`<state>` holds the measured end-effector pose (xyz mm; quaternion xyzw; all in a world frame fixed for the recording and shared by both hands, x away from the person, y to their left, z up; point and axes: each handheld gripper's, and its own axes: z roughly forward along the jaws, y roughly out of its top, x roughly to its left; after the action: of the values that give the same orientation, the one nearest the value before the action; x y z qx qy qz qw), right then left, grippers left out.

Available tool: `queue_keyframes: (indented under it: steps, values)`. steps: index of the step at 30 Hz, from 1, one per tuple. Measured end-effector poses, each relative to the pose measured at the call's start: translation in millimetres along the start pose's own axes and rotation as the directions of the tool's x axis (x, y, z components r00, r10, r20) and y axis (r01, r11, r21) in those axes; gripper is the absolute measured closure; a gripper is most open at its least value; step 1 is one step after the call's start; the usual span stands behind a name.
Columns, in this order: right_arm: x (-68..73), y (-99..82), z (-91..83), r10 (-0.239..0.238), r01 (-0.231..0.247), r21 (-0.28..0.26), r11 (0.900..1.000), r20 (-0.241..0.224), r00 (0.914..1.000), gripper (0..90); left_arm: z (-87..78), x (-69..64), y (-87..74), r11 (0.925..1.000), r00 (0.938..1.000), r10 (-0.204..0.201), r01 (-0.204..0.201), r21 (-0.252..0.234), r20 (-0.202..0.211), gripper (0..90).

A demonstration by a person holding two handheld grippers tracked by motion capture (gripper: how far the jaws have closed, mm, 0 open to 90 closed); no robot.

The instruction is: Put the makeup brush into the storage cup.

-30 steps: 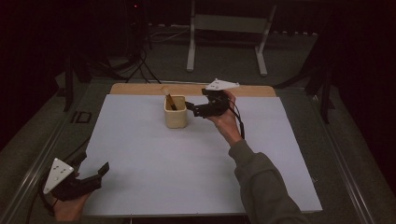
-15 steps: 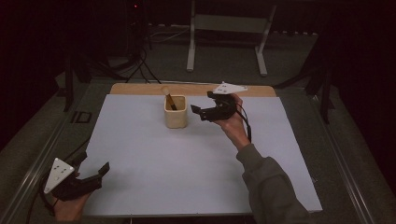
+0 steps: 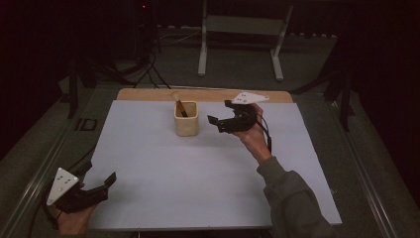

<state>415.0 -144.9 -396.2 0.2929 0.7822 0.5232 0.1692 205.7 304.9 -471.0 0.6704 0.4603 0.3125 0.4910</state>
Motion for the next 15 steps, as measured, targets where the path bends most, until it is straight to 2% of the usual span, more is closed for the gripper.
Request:
queue_keyframes:
  steps: [15]
  values:
    - [2.8, -10.1, -16.0, -0.012, 0.012, 0.005, 0.9999, -0.006, 0.9999, 10.3, 0.6, -0.2, 0.0, 1.0000, 1.0000, -0.001, 0.001, 0.001, 0.000, 11.8]
